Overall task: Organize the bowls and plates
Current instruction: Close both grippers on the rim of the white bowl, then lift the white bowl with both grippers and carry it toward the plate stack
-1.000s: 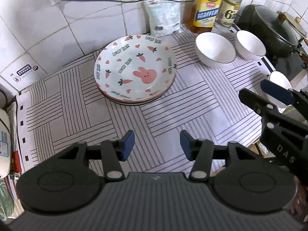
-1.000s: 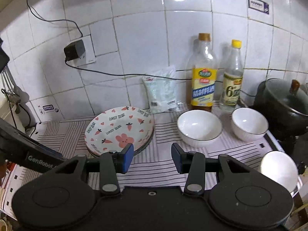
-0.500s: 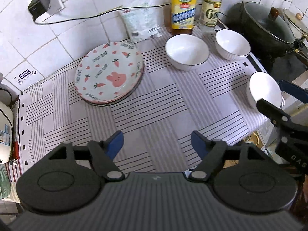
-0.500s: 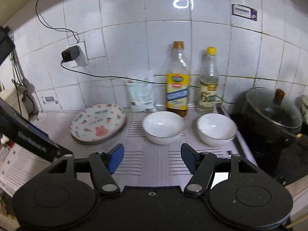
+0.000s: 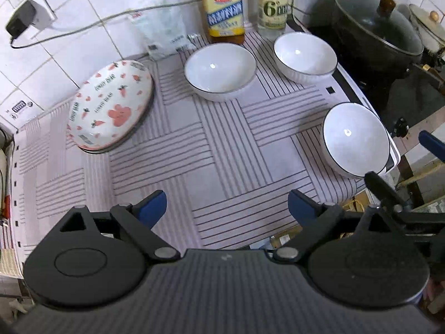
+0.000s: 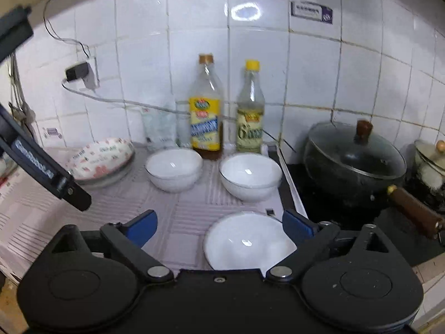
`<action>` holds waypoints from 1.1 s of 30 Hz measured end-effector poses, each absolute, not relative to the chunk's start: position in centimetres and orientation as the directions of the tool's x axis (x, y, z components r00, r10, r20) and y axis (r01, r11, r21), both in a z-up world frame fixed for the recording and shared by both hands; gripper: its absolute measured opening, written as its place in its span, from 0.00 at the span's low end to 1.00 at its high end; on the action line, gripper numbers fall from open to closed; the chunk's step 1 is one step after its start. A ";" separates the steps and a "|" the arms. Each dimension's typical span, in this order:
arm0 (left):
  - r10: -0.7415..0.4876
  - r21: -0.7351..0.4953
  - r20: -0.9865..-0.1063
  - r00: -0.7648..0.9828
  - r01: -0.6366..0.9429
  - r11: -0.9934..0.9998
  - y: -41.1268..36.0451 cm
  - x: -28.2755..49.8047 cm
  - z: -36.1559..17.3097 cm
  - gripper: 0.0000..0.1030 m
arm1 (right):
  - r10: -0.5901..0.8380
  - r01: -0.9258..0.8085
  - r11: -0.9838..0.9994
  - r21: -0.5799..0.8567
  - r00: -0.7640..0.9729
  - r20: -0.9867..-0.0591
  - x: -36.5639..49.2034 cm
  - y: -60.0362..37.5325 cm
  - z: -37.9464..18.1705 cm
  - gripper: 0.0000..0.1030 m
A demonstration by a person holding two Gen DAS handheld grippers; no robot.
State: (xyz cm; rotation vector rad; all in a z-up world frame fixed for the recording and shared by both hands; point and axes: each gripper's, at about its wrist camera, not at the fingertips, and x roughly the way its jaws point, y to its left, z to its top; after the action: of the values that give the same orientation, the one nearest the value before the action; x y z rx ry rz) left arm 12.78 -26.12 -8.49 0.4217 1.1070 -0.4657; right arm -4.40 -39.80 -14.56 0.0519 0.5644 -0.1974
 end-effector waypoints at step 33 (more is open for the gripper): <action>-0.303 -0.162 -0.942 0.143 0.598 0.785 -37.7 14.6 -19.0 0.12 | -0.094 0.206 0.972 0.116 0.787 -0.609 -0.8 -44.0 -25.6 0.99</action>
State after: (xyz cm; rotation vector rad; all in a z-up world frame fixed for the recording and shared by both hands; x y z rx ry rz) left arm 14.59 -37.72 -18.97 0.2781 1.2709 -0.6624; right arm -0.77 -44.04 -25.63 0.1806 0.6453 -0.1623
